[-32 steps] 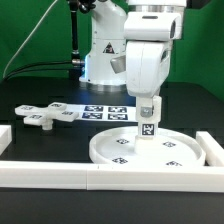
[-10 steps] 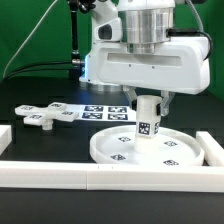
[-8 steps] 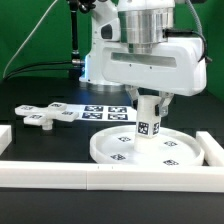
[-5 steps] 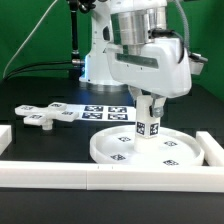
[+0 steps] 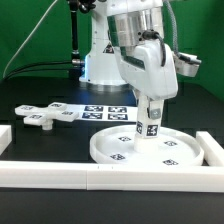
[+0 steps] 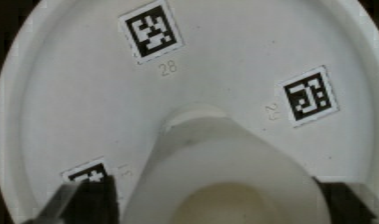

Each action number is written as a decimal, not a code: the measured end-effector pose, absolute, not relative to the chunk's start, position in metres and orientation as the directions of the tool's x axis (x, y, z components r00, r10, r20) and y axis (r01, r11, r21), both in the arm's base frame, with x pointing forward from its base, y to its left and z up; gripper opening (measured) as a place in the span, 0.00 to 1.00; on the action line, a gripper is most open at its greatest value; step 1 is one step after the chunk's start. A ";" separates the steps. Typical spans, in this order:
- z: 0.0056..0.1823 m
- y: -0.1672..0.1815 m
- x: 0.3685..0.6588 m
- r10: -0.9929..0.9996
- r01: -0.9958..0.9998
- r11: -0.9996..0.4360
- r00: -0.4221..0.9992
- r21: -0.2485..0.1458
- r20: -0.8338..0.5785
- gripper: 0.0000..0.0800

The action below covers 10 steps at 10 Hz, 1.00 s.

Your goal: Assemble round table

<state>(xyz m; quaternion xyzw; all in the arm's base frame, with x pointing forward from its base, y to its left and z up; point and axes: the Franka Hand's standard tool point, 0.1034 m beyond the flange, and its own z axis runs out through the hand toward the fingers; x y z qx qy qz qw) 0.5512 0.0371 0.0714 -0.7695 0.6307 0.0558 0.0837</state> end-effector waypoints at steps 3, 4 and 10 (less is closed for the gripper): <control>0.069 0.039 0.551 -0.898 -0.914 -0.396 0.406 -0.088 -0.168 0.80; 0.069 0.039 0.551 -0.857 -0.872 -0.479 0.490 -0.104 -0.159 0.81; 0.077 0.045 0.557 -0.428 -0.434 -0.893 0.901 -0.119 -0.076 0.81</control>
Offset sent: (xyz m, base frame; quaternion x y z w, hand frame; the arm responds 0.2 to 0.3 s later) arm 0.0000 0.0000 0.0000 0.0000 0.0000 -0.1938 0.9810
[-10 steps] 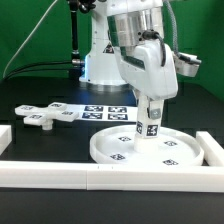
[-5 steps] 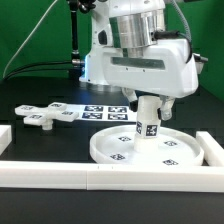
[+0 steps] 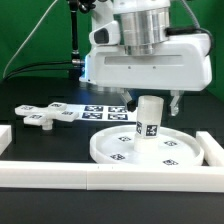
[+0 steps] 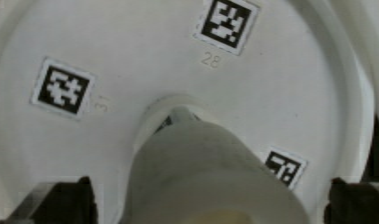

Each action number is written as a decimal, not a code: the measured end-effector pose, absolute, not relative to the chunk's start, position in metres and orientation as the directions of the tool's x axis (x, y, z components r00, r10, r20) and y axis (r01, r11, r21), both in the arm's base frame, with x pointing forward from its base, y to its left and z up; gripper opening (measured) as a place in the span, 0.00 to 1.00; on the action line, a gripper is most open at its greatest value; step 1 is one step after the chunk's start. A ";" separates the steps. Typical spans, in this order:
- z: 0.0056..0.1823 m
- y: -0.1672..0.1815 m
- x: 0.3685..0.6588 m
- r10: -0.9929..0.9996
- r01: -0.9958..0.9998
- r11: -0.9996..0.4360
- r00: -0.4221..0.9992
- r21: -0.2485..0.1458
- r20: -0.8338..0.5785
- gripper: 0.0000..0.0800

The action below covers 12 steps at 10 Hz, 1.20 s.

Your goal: Assemble round table

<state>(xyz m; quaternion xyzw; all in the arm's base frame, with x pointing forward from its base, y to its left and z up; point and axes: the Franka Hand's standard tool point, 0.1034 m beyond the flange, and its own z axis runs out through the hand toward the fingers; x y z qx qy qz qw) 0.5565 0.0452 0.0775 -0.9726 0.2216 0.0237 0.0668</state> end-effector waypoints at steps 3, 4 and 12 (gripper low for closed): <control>0.077 0.044 0.557 -0.253 -0.257 -0.957 0.966 -0.131 -0.050 0.81; 0.076 0.043 0.557 -0.216 -0.220 -0.967 0.975 -0.132 -0.045 0.81; 0.080 0.040 0.563 0.485 0.483 -0.870 0.875 -0.093 0.009 0.81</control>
Offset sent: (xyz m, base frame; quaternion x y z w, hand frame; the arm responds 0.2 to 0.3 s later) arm 0.0000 0.0000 0.0000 0.0000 0.0000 -0.1296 0.9916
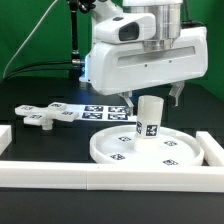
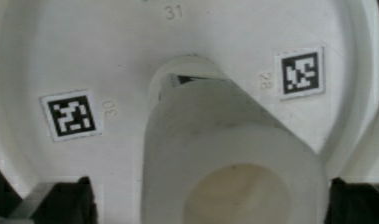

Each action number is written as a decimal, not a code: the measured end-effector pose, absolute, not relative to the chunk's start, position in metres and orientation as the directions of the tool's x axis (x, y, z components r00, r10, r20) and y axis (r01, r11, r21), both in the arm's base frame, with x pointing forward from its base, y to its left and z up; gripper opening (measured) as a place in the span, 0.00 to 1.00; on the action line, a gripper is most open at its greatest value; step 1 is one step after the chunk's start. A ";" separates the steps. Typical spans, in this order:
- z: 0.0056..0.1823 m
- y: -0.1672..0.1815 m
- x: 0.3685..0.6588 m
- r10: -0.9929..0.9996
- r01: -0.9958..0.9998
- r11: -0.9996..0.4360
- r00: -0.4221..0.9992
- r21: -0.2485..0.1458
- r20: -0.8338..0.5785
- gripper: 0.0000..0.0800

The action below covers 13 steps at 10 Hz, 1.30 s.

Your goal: Assemble round table

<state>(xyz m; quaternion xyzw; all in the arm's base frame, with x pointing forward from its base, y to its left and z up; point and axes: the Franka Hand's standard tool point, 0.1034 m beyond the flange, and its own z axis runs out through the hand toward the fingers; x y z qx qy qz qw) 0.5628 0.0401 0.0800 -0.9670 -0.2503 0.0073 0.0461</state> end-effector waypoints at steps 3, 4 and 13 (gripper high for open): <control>0.077 0.041 0.561 0.704 0.703 -0.709 0.710 -0.059 -0.001 0.81; 0.077 0.044 0.562 0.754 0.753 -0.656 0.657 -0.042 -0.006 0.81; 0.075 0.050 0.560 0.999 0.999 -0.033 0.032 -0.030 -0.037 0.81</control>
Offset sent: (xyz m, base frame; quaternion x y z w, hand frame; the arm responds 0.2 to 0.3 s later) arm -0.0012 0.0096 -0.0030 -0.0526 -0.0191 -0.2354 0.9703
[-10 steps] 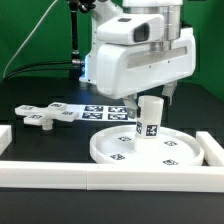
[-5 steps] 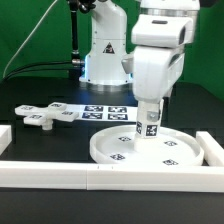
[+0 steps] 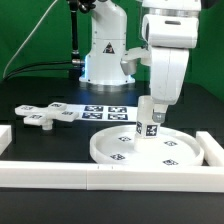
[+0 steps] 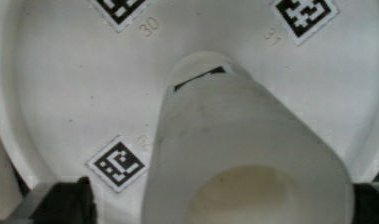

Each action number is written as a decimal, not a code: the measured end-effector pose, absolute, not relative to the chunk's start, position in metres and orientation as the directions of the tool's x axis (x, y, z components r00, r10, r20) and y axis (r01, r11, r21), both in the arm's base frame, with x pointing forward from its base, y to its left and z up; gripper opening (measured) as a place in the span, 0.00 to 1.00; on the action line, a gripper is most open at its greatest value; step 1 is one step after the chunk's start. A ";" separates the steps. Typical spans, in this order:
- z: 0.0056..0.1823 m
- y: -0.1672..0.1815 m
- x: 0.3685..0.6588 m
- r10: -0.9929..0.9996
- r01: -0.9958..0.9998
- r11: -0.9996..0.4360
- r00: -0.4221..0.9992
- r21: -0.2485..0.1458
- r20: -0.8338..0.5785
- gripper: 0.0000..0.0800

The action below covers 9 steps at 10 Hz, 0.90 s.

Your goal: Assemble round table

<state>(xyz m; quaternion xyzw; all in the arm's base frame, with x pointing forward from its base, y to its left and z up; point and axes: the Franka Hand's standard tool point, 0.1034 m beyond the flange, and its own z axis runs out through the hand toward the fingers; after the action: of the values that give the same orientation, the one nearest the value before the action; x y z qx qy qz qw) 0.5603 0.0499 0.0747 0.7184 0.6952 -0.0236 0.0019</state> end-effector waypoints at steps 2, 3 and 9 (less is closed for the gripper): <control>0.075 0.047 0.560 0.998 0.999 0.038 -0.039 -0.032 -0.040 0.81; 0.075 0.045 0.561 0.997 0.997 0.066 -0.068 -0.034 -0.044 0.81; 0.074 0.042 0.561 0.999 0.999 0.022 -0.023 -0.033 -0.046 0.51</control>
Offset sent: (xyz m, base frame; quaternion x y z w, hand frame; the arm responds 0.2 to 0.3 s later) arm -0.0008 -0.0014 -0.0016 0.0070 0.0040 -0.0007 1.0000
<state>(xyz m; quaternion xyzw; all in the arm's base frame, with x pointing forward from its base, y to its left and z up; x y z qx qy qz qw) 0.5605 0.0416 0.0742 0.6988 0.7148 -0.0278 0.0048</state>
